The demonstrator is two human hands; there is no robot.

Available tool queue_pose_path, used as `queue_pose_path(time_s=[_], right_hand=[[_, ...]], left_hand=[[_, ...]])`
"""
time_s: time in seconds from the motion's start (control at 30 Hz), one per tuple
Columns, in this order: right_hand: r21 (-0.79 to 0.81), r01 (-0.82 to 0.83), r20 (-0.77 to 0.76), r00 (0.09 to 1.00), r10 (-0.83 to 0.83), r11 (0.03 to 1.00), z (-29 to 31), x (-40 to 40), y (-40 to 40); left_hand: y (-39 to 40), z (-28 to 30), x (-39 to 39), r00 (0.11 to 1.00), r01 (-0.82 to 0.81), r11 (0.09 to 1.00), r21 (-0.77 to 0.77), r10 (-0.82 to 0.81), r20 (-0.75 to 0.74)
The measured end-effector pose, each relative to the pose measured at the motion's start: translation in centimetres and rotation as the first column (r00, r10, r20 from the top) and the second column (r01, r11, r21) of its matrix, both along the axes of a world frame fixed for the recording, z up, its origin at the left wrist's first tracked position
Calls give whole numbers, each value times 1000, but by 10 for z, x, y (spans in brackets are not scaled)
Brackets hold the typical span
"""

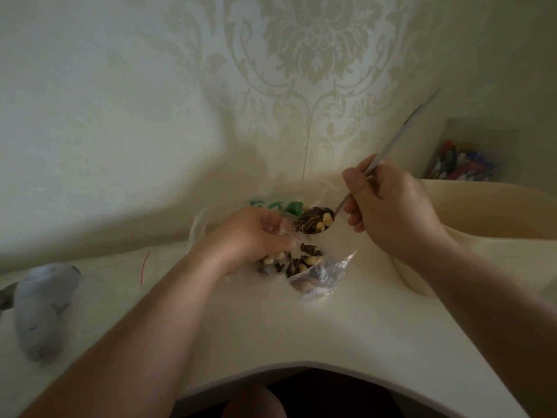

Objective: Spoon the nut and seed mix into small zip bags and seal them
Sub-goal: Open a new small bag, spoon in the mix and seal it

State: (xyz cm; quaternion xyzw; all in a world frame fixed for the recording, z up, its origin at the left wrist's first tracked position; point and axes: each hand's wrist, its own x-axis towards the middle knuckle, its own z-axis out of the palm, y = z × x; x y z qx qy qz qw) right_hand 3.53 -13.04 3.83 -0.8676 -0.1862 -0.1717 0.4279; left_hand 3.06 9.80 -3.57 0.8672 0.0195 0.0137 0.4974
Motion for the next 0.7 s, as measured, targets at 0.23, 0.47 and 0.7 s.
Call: queue_pose_path(time_s=[0.23, 0.47, 0.7], right_hand=[[-135, -100, 98, 989, 113, 986, 4, -1, 6], [-256, -132, 243, 950, 196, 958, -3, -4, 22], [-298, -141, 348, 905, 245, 944, -5, 0, 18]], left_hand=[[-7, -1, 0, 1000, 10, 1000, -29, -11, -11], [-16, -4, -6, 1000, -26, 992, 124, 25, 6], [-23, -1, -13, 973, -162, 960, 229, 116, 202]])
